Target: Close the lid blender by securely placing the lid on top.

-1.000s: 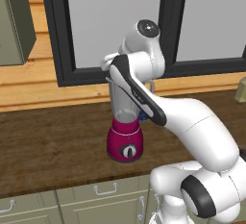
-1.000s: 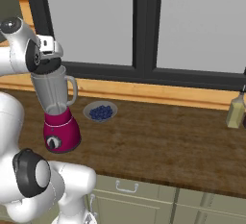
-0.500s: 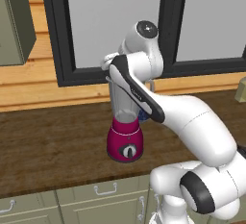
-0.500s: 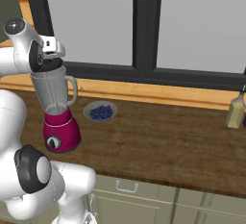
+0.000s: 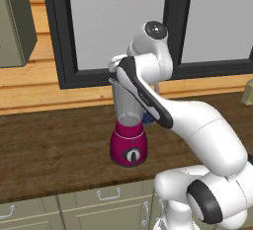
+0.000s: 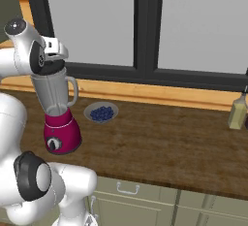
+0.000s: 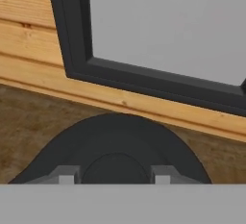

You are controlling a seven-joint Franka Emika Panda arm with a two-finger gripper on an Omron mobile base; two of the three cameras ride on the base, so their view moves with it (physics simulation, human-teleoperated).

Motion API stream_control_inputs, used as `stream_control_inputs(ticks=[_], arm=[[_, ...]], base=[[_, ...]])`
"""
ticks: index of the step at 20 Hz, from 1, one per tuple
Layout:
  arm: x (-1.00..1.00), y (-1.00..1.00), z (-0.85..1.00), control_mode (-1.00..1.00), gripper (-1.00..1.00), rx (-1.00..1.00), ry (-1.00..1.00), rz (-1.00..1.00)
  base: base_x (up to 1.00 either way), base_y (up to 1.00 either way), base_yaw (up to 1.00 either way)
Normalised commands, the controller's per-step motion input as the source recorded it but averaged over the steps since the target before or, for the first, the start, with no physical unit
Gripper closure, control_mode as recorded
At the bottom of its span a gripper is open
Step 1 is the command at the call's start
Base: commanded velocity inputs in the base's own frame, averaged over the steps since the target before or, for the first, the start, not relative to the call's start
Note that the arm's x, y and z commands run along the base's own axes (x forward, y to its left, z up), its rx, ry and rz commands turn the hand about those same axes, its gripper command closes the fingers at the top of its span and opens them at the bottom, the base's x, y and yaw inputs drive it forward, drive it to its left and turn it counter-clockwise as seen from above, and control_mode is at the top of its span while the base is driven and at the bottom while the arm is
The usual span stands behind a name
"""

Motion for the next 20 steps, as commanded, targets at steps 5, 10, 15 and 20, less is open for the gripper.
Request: stream_control_inputs(ticks=[5,10,15,20], arm=[[-0.21,-0.1,0.0,-1.0,1.0,0.0,0.01,-0.02],[-0.17,0.0,0.03,-1.0,1.0,0.0,0.03,-0.02],[-0.09,0.0,0.11,-1.0,1.0,0.0,0.05,-0.02],[-0.13,0.0,0.05,-1.0,1.0,0.0,0.08,-0.02]], base=[[0.0,0.0,0.0],[0.0,0.0,0.0],[0.0,0.0,0.0],[0.0,0.0,0.0]])
